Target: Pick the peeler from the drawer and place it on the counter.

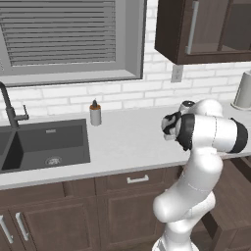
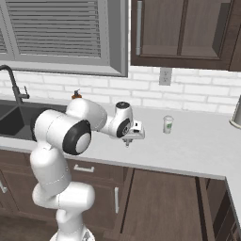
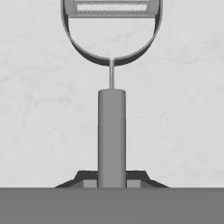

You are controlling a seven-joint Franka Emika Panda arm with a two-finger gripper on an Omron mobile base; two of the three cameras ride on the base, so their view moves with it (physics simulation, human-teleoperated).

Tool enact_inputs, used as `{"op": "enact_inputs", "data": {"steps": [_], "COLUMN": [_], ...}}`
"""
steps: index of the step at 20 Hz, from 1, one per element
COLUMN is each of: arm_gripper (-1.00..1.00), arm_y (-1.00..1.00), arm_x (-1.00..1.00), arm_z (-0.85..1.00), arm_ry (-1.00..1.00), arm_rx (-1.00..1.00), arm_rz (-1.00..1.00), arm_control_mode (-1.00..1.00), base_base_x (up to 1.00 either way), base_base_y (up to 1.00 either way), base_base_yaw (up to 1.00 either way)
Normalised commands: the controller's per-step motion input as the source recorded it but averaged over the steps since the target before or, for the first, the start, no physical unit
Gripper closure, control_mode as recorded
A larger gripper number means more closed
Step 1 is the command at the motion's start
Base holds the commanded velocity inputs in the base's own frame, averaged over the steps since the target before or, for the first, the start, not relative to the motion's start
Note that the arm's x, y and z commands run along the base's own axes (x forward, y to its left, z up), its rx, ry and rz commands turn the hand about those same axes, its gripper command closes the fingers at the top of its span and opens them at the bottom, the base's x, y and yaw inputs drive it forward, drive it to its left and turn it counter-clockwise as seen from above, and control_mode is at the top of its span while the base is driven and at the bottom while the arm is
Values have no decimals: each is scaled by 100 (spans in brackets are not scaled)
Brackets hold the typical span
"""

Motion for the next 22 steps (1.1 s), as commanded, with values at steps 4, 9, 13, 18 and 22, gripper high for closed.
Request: {"op": "enact_inputs", "data": {"steps": [4, 9, 13, 18, 22], "arm_gripper": [100, 100, -100, -100, -100], "arm_y": [9, 1, 0, 0, 0], "arm_x": [27, 2, 0, 0, 1], "arm_z": [-35, -32, -9, 0, 14], "arm_ry": [1, 1, 0, 0, -2], "arm_rx": [0, 0, 0, 0, 0], "arm_rz": [1, 2, 2, 0, 0], "arm_control_mode": [-100, -100, -100, -100, -100], "base_base_x": [0, 0, 0, 0, 0], "base_base_y": [0, 0, 0, 0, 0], "base_base_yaw": [0, 0, 0, 0, 0]}}
